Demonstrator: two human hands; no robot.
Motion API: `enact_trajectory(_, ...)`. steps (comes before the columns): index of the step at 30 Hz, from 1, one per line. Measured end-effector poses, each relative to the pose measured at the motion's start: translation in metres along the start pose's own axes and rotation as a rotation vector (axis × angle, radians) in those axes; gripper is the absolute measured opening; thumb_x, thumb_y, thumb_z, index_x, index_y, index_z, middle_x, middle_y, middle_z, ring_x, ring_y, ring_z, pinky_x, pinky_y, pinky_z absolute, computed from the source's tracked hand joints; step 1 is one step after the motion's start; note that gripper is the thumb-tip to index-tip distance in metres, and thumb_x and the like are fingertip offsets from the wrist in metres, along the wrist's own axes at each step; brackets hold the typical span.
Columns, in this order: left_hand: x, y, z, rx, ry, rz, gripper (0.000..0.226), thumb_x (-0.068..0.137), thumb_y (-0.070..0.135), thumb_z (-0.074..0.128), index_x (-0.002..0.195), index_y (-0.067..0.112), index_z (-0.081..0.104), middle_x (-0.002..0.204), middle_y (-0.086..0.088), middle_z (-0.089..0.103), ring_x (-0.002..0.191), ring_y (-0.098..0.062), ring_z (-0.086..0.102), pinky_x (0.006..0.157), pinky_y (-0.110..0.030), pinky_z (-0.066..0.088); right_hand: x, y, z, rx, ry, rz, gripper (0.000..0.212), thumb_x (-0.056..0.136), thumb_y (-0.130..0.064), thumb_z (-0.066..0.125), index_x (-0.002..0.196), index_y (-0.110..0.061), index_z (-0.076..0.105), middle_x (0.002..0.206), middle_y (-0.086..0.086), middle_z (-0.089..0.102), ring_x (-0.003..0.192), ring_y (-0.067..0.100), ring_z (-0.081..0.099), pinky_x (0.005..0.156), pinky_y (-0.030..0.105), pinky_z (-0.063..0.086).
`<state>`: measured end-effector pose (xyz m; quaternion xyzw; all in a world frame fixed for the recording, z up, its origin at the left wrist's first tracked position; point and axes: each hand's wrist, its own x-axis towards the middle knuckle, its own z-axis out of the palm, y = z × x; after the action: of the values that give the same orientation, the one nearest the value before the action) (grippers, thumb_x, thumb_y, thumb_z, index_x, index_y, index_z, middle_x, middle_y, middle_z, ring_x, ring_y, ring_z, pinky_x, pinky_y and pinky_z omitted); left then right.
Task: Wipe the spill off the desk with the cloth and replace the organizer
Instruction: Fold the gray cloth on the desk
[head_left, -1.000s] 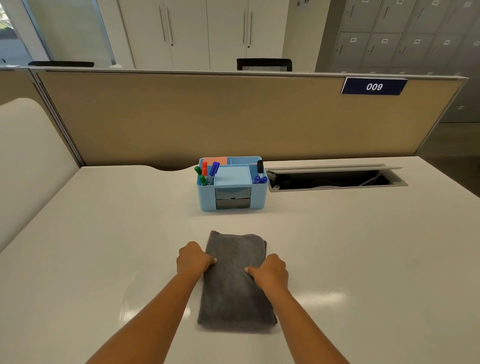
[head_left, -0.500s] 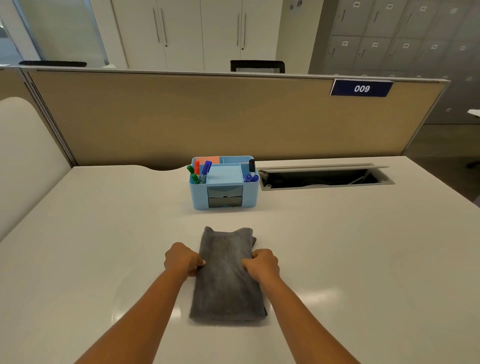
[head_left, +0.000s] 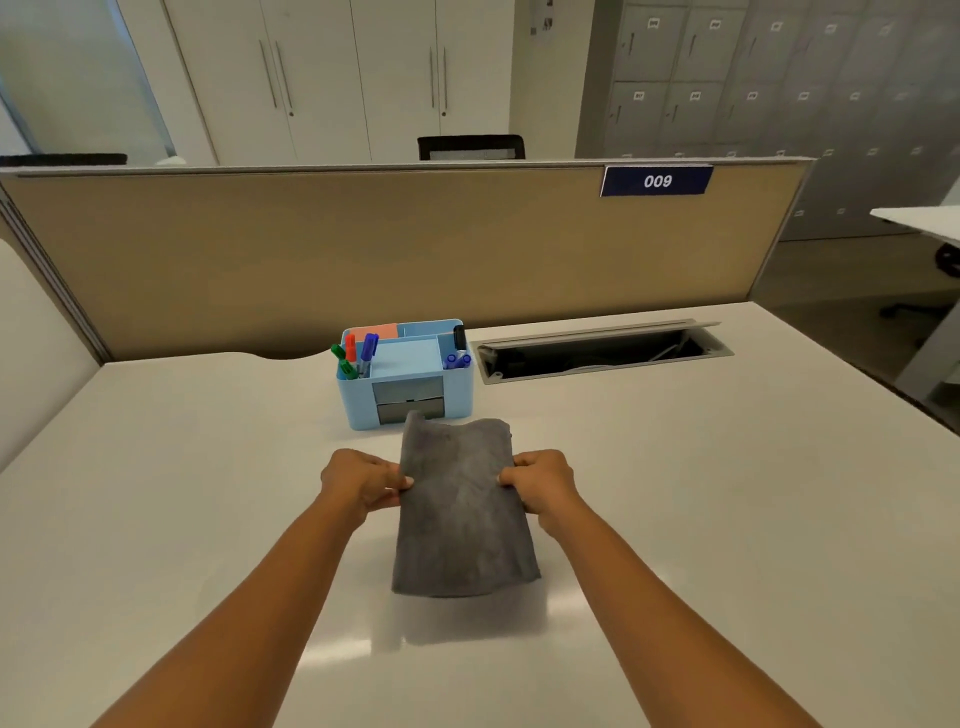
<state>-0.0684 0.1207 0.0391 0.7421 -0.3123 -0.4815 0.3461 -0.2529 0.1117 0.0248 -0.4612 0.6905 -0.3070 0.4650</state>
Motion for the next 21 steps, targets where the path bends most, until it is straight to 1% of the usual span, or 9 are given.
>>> enact_trajectory(1, -0.002, 0.007, 0.009, -0.008, -0.014, 0.005, 0.025, 0.074, -0.003, 0.069, 0.098, -0.009, 0.063, 0.114, -0.026, 0.061, 0.086, -0.031, 0.060, 0.076, -0.033, 0.052, 0.005, 0.000, -0.014, 0.022, 0.005, 0.001, 0.030, 0.078, 0.000, 0.063, 0.105, 0.013, 0.064, 0.111, 0.027, 0.066, 0.097, 0.037, 0.064, 0.088, 0.050, 0.054)
enact_trajectory(4, -0.006, 0.027, 0.037, -0.037, -0.035, 0.018, 0.007, 0.075, -0.004, 0.068, 0.079, -0.003, 0.063, 0.112, -0.025, 0.062, 0.083, -0.029, 0.061, 0.072, -0.032, 0.053, 0.020, -0.002, -0.051, 0.068, -0.001, -0.001, 0.025, 0.078, 0.002, 0.064, 0.102, 0.009, 0.066, 0.112, 0.023, 0.066, 0.087, 0.028, 0.059, 0.084, 0.043, 0.057)
enact_trajectory(5, -0.007, 0.034, 0.051, -0.052, -0.045, 0.020, 0.007, 0.075, -0.004, 0.068, 0.076, -0.002, 0.062, 0.110, -0.025, 0.062, 0.081, -0.029, 0.062, 0.070, -0.032, 0.054, 0.027, -0.002, -0.066, 0.073, 0.001, -0.001, 0.026, 0.079, 0.002, 0.065, 0.104, 0.006, 0.067, 0.113, 0.021, 0.065, 0.087, 0.025, 0.057, 0.081, 0.039, 0.056)
enact_trajectory(7, -0.009, 0.052, 0.092, -0.085, -0.057, 0.035, 0.009, 0.075, -0.004, 0.067, 0.082, -0.004, 0.063, 0.107, -0.023, 0.061, 0.084, -0.030, 0.063, 0.074, -0.034, 0.055, 0.051, -0.001, -0.107, 0.066, 0.008, -0.012, 0.030, 0.079, 0.002, 0.065, 0.109, 0.003, 0.066, 0.117, 0.019, 0.063, 0.091, 0.025, 0.057, 0.077, 0.035, 0.053)
enact_trajectory(10, -0.011, 0.071, 0.134, -0.119, -0.066, 0.074, 0.009, 0.076, -0.004, 0.067, 0.073, 0.000, 0.059, 0.101, -0.020, 0.059, 0.088, -0.031, 0.061, 0.080, -0.037, 0.052, 0.076, -0.001, -0.149, 0.071, 0.027, -0.023, 0.030, 0.080, 0.002, 0.065, 0.109, 0.003, 0.065, 0.120, 0.019, 0.062, 0.104, 0.032, 0.058, 0.080, 0.038, 0.053)
enact_trajectory(12, -0.010, 0.089, 0.173, -0.120, -0.060, 0.083, 0.007, 0.076, -0.003, 0.067, 0.080, -0.003, 0.062, 0.106, -0.022, 0.062, 0.094, -0.033, 0.063, 0.085, -0.037, 0.054, 0.099, 0.001, -0.185, 0.052, 0.030, -0.027, 0.030, 0.080, 0.002, 0.065, 0.111, 0.003, 0.065, 0.120, 0.018, 0.061, 0.102, 0.031, 0.058, 0.078, 0.037, 0.052)
enact_trajectory(15, -0.003, 0.115, 0.234, -0.125, -0.050, 0.082, 0.024, 0.076, -0.001, 0.068, 0.098, -0.008, 0.063, 0.113, -0.024, 0.063, 0.099, -0.035, 0.065, 0.092, -0.040, 0.054, 0.137, 0.003, -0.237, 0.021, 0.038, -0.034, 0.032, 0.081, 0.001, 0.064, 0.114, 0.002, 0.063, 0.122, 0.018, 0.061, 0.104, 0.032, 0.057, 0.084, 0.040, 0.052)
enact_trajectory(18, 0.006, 0.136, 0.287, -0.156, -0.045, 0.076, 0.024, 0.075, -0.003, 0.069, 0.097, -0.009, 0.064, 0.112, -0.025, 0.064, 0.099, -0.037, 0.065, 0.088, -0.040, 0.056, 0.175, 0.009, -0.279, 0.010, 0.052, -0.034, 0.035, 0.082, 0.000, 0.064, 0.116, 0.001, 0.062, 0.122, 0.018, 0.061, 0.111, 0.034, 0.057, 0.093, 0.044, 0.051)
enact_trajectory(21, 0.021, 0.151, 0.339, -0.161, -0.032, 0.065, 0.022, 0.075, -0.003, 0.069, 0.096, -0.009, 0.064, 0.111, -0.025, 0.064, 0.098, -0.037, 0.066, 0.085, -0.040, 0.057, 0.215, 0.019, -0.315, 0.003, 0.083, -0.038, 0.034, 0.082, -0.001, 0.065, 0.115, 0.000, 0.063, 0.121, 0.017, 0.062, 0.108, 0.033, 0.057, 0.092, 0.044, 0.051)
